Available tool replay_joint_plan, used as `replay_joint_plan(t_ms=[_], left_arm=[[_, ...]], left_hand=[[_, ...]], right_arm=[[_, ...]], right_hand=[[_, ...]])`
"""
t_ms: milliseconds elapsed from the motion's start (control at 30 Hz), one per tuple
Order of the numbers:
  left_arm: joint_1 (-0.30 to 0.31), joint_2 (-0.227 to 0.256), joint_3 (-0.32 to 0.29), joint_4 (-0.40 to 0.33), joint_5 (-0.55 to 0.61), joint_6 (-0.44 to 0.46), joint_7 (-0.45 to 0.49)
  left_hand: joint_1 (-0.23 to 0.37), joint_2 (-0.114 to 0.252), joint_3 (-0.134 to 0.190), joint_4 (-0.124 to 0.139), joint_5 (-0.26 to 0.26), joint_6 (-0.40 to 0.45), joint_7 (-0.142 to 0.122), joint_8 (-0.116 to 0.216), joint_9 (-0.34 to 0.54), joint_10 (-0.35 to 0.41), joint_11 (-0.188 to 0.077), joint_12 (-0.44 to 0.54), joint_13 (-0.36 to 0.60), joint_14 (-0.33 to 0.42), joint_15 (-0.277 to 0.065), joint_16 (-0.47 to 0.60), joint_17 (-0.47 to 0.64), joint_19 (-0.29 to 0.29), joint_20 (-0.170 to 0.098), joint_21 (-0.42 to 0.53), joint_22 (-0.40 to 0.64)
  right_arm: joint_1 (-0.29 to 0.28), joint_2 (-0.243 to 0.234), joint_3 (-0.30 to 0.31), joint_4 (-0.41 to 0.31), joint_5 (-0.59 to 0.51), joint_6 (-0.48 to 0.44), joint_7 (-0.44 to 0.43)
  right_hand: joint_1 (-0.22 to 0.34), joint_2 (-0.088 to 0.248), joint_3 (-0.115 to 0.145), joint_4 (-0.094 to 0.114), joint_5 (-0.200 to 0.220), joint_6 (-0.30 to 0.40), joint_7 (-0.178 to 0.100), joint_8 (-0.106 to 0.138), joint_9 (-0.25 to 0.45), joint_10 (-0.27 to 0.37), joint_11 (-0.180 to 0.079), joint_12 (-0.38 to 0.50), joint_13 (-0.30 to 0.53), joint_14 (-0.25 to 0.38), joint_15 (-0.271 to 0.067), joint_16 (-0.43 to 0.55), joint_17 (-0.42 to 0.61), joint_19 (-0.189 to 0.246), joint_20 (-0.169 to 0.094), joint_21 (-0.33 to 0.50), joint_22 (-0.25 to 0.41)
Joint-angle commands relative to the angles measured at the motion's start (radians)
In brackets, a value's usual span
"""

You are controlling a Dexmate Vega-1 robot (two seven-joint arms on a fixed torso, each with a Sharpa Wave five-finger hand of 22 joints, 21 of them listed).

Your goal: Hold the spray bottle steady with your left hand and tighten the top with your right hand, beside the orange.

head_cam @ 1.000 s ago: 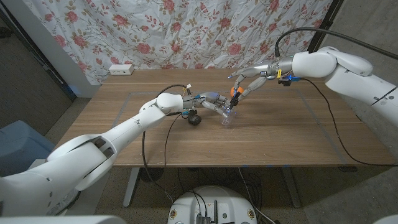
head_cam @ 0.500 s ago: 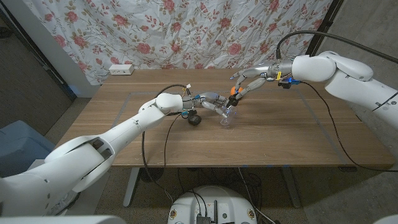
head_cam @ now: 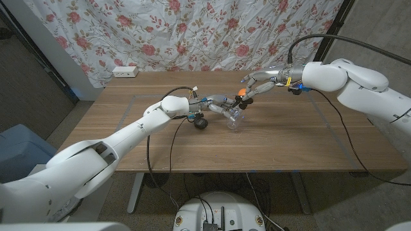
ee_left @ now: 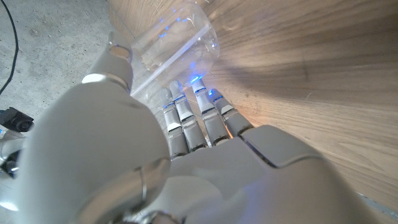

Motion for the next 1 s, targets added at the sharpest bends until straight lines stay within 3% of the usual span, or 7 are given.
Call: replay_joint_plan(t_ms=[33,533,1000], left_arm=[[-0.006,-0.004,0.004,0.003,0.004,0.002,0.001],[-0.001,0.003,0.005,-0.016,0.002,0.016,-0.002],[-0.013,-0.011,0.010,0.011,-0.001,0.006,-0.012]], left_hand=[[0.001,0.117,0.003,0.005,0.005,0.052,-0.002,0.152,0.005,0.037,-0.027,0.001,0.000,0.006,-0.129,0.000,0.002,0.003,-0.071,-0.005,0.003],[0.001,0.119,0.003,0.005,0.005,0.051,-0.003,0.154,0.005,0.037,-0.025,-0.001,0.002,0.006,-0.129,-0.001,0.003,0.004,-0.070,-0.005,0.003],[0.001,0.122,0.004,0.006,0.006,0.054,-0.001,0.157,0.005,0.037,-0.023,-0.003,0.003,0.007,-0.129,-0.003,0.003,0.004,-0.069,-0.004,0.003]], right_arm=[[-0.074,-0.017,0.025,-0.068,-0.077,-0.077,-0.091],[-0.153,0.007,0.025,-0.133,-0.209,-0.171,-0.195],[-0.187,0.026,0.016,-0.160,-0.323,-0.232,-0.235]], right_hand=[[-0.012,0.006,-0.005,-0.003,-0.005,0.036,0.001,0.014,-0.001,0.025,-0.002,0.005,0.001,0.023,-0.002,0.010,0.001,0.021,-0.003,0.009,0.002],[-0.005,0.015,-0.005,-0.037,-0.002,0.174,0.006,0.035,-0.004,0.112,-0.026,0.009,0.000,0.103,-0.050,0.034,-0.006,0.085,-0.010,0.010,0.004],[0.019,0.019,0.000,-0.066,-0.001,0.231,0.000,0.054,0.010,0.166,-0.043,0.012,-0.001,0.152,-0.076,0.050,-0.010,0.135,-0.026,0.015,0.005]])
